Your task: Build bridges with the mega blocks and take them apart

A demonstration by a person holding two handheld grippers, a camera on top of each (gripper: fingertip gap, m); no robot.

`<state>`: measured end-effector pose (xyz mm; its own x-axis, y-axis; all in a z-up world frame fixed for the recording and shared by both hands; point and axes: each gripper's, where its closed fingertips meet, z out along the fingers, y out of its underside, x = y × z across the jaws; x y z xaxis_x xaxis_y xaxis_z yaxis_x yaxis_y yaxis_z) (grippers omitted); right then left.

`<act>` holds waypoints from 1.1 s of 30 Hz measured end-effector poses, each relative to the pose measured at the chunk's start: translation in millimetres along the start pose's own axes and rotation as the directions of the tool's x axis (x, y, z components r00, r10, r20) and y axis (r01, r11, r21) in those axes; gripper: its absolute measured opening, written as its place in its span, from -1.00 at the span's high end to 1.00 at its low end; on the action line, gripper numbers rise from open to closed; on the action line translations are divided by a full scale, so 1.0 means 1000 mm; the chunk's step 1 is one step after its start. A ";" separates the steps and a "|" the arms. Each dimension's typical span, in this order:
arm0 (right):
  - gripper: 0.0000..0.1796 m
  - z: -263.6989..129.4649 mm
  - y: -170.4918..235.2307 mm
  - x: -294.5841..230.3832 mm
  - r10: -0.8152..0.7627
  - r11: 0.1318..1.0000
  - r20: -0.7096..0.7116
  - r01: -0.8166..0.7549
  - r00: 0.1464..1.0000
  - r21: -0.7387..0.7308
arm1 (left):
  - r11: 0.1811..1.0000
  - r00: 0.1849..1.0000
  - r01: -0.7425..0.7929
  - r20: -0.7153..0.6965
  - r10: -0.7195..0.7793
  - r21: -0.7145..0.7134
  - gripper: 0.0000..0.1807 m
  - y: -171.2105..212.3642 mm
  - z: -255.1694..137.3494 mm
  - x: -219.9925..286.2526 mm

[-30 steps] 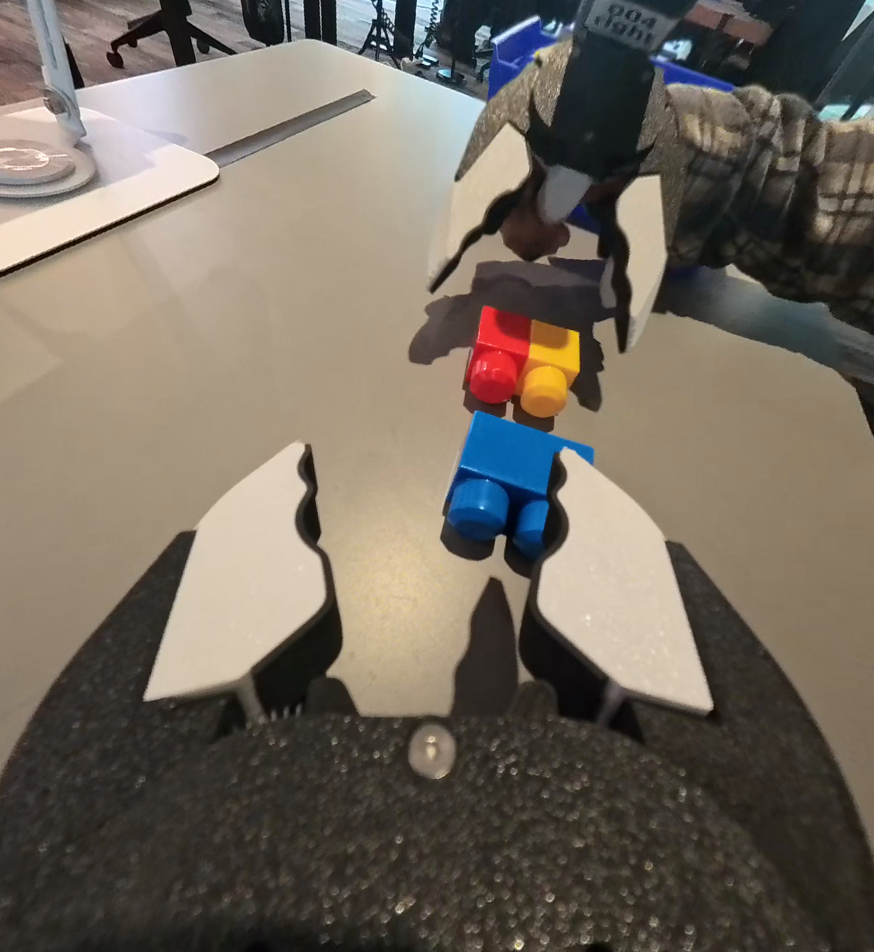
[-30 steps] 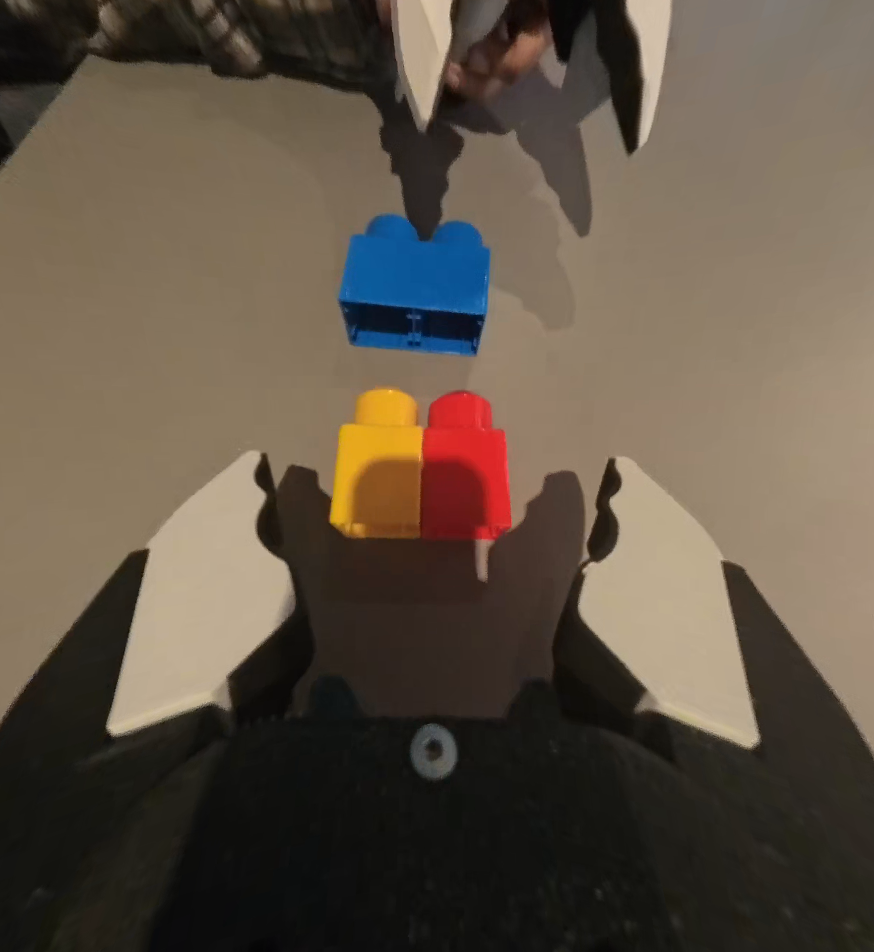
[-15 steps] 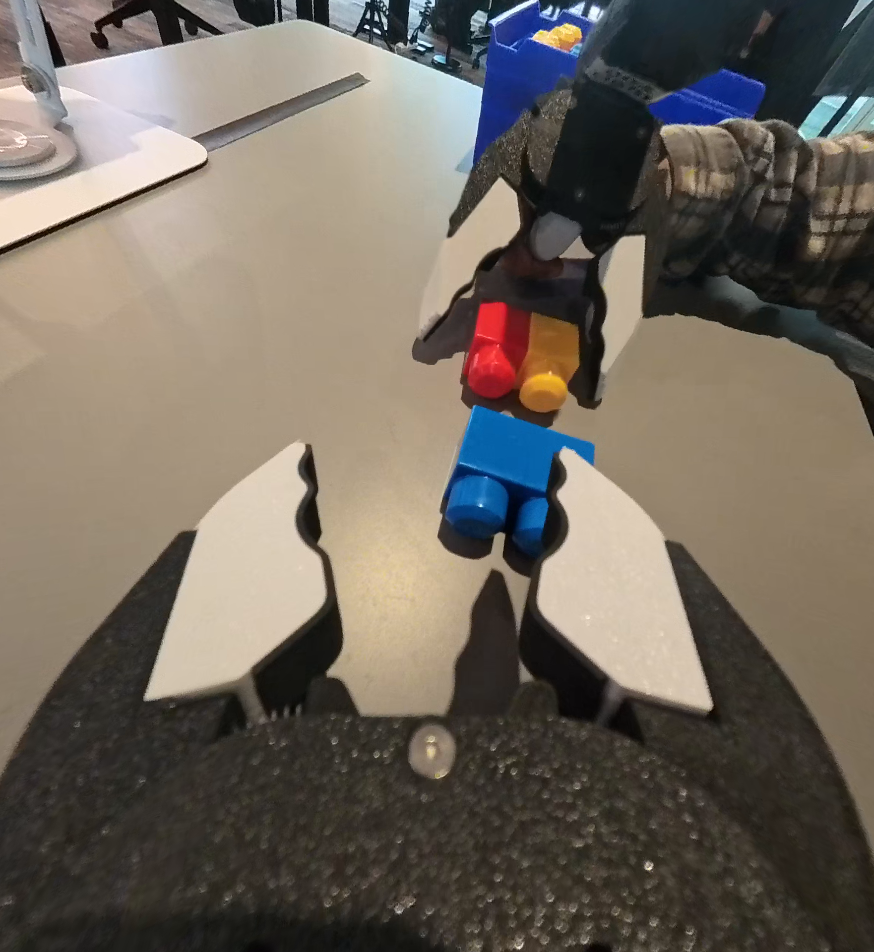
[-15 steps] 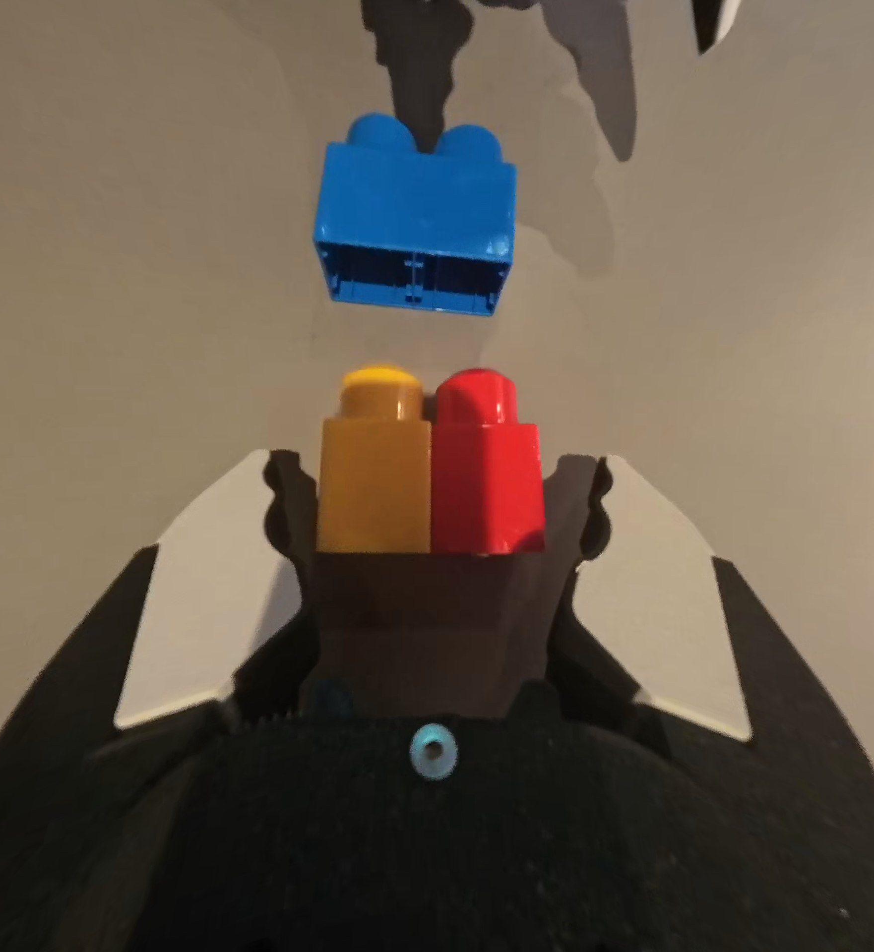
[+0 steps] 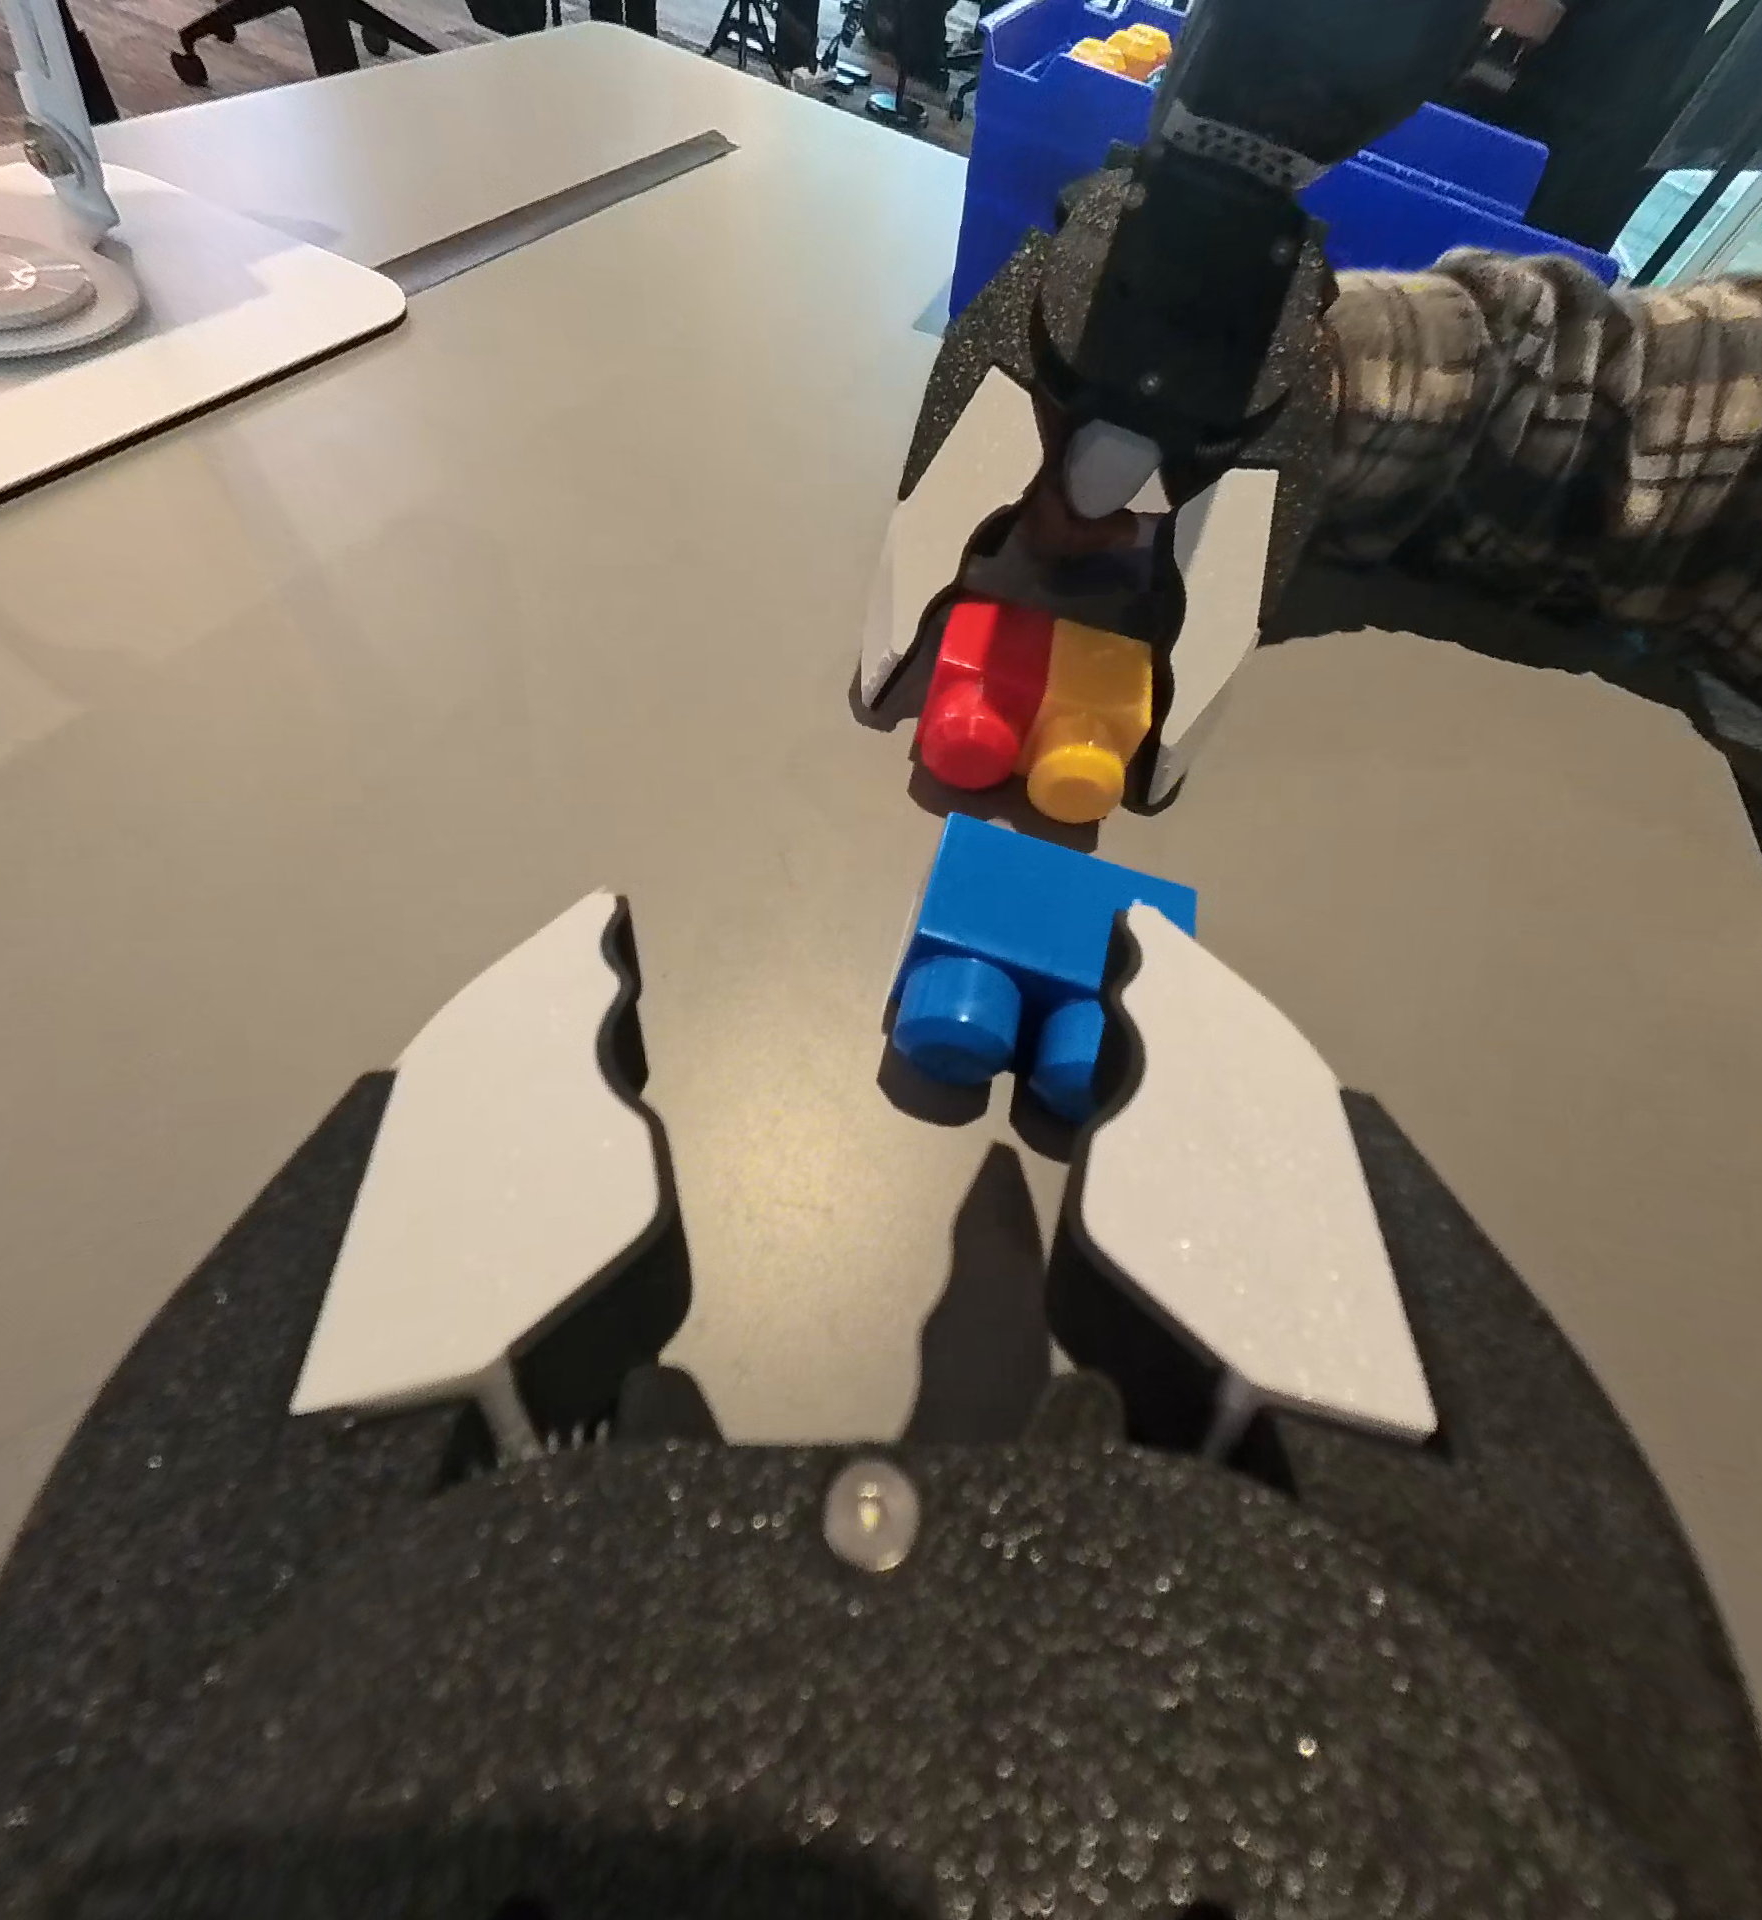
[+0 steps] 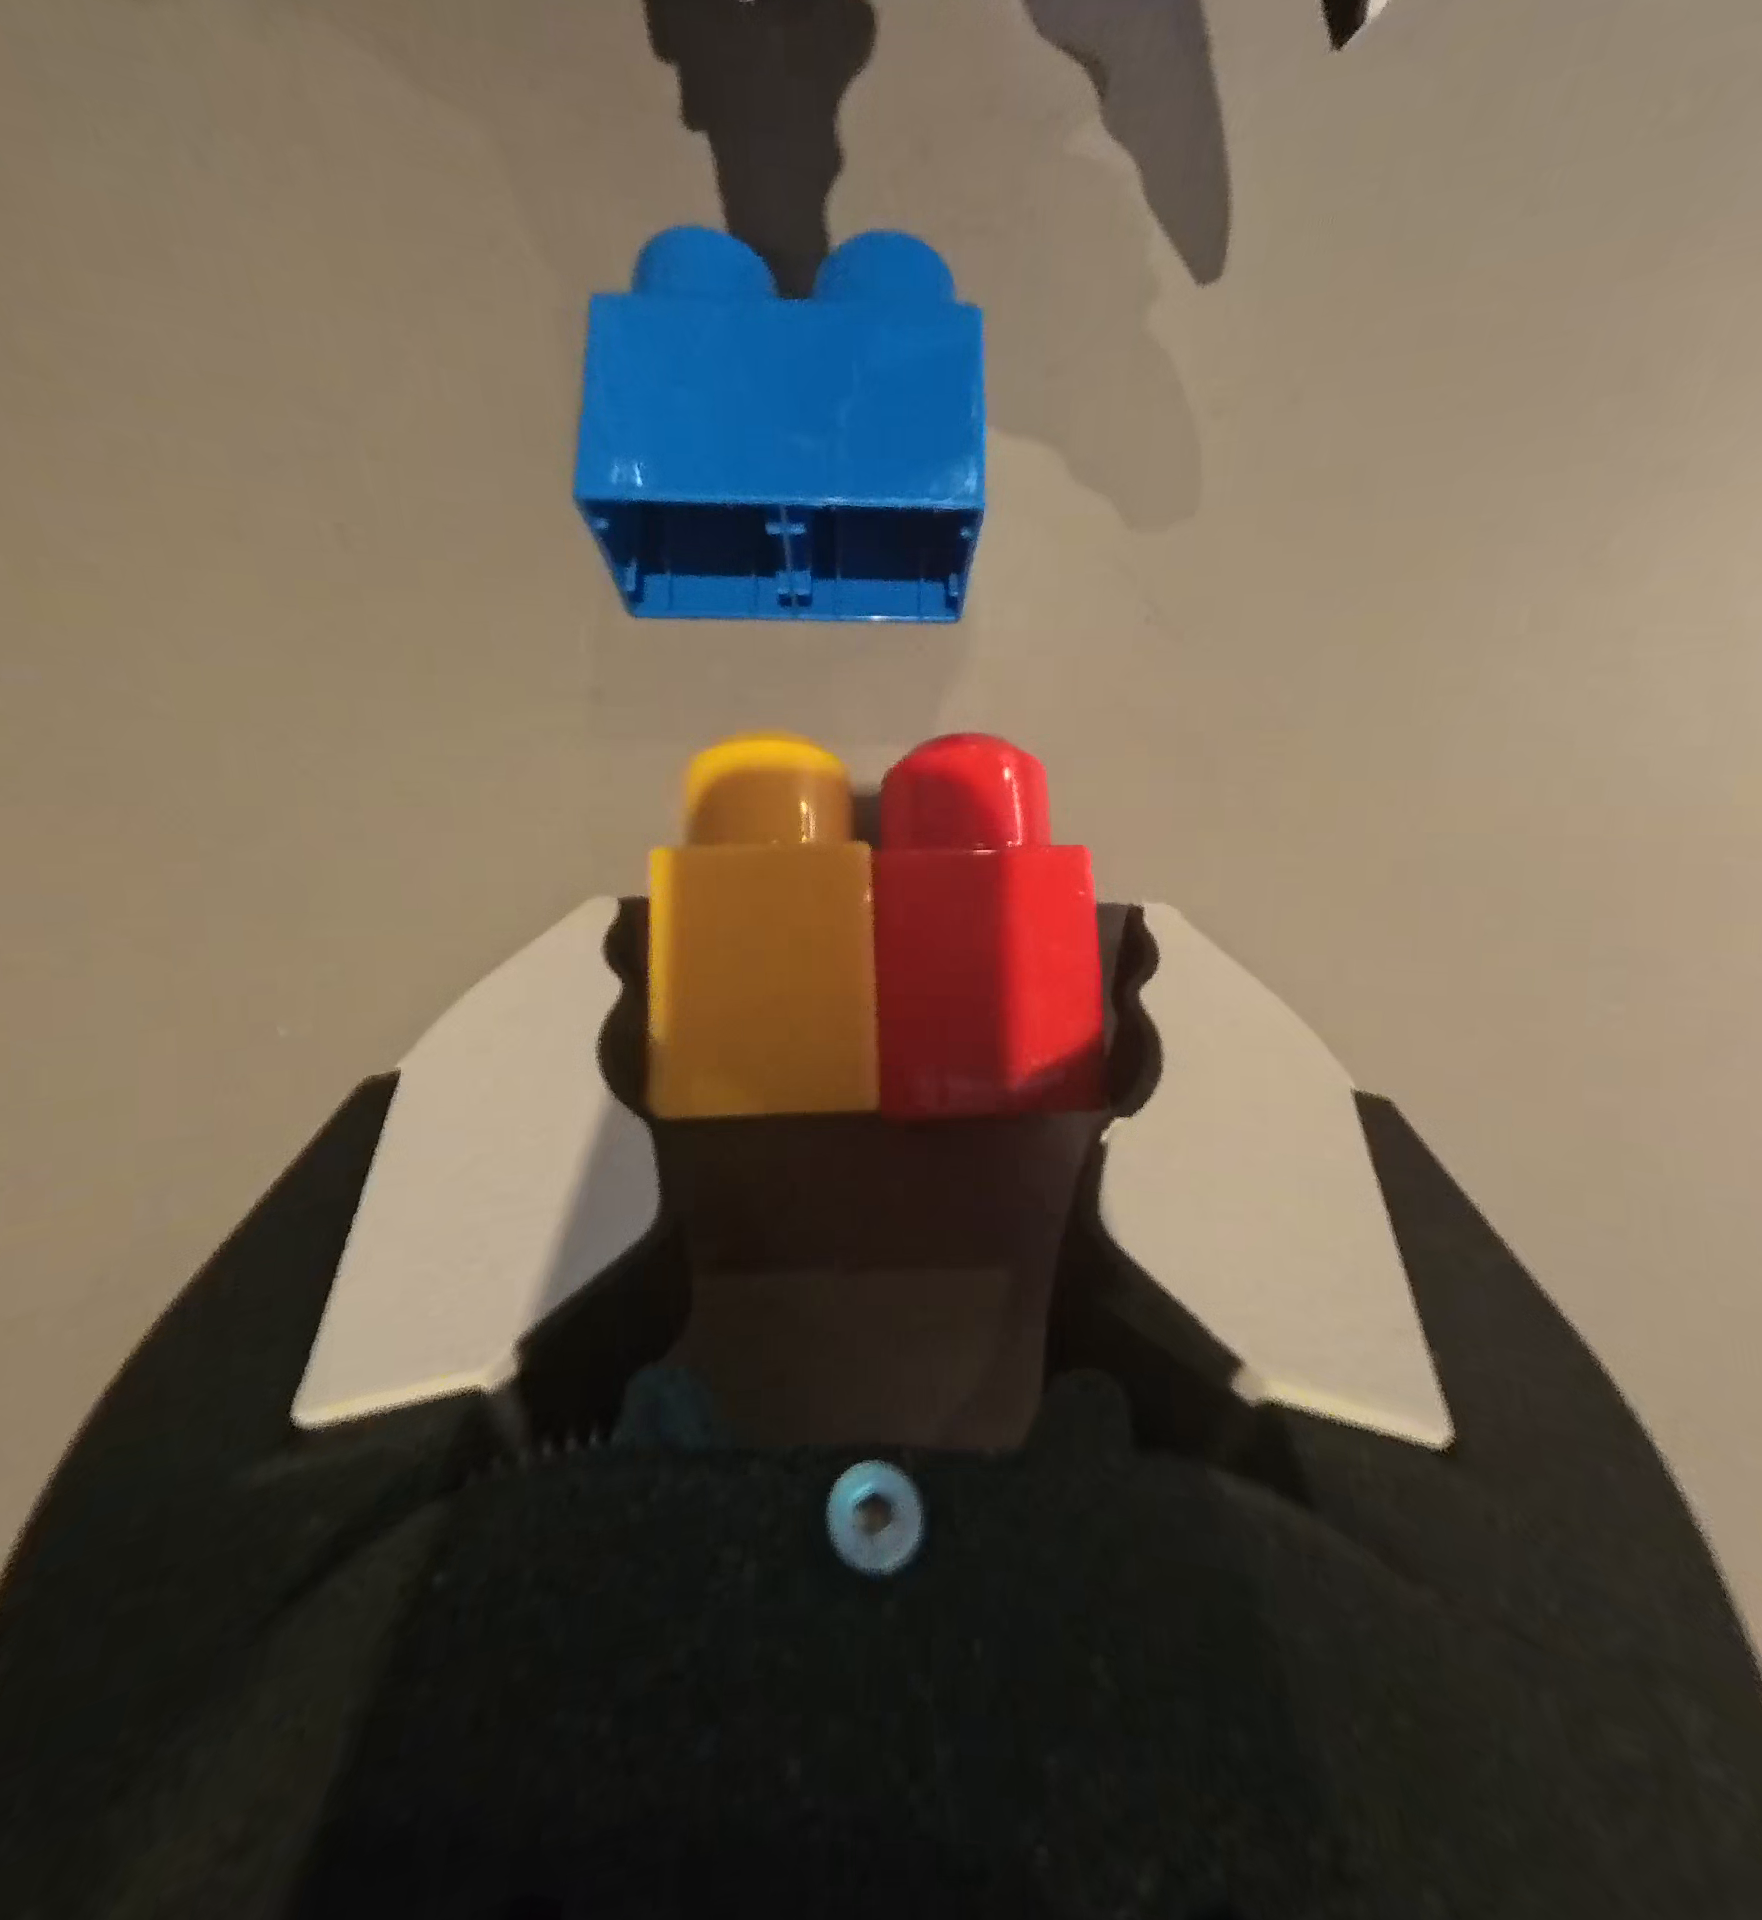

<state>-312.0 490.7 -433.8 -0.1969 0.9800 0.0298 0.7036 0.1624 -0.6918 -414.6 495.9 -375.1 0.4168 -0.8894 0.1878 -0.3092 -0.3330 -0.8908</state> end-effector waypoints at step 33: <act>-0.04 -0.008 0.007 0.005 0.039 0.999 -0.071 -0.040 0.997 -0.005 | 0.998 0.997 -0.031 -0.078 0.026 -0.063 0.06 0.008 0.001 0.015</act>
<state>-302.6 497.9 -433.1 -0.1204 0.9913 0.0536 0.7141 0.1239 -0.6890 -409.8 480.7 -379.8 0.3404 -0.9195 0.1965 -0.3752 -0.3245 -0.8683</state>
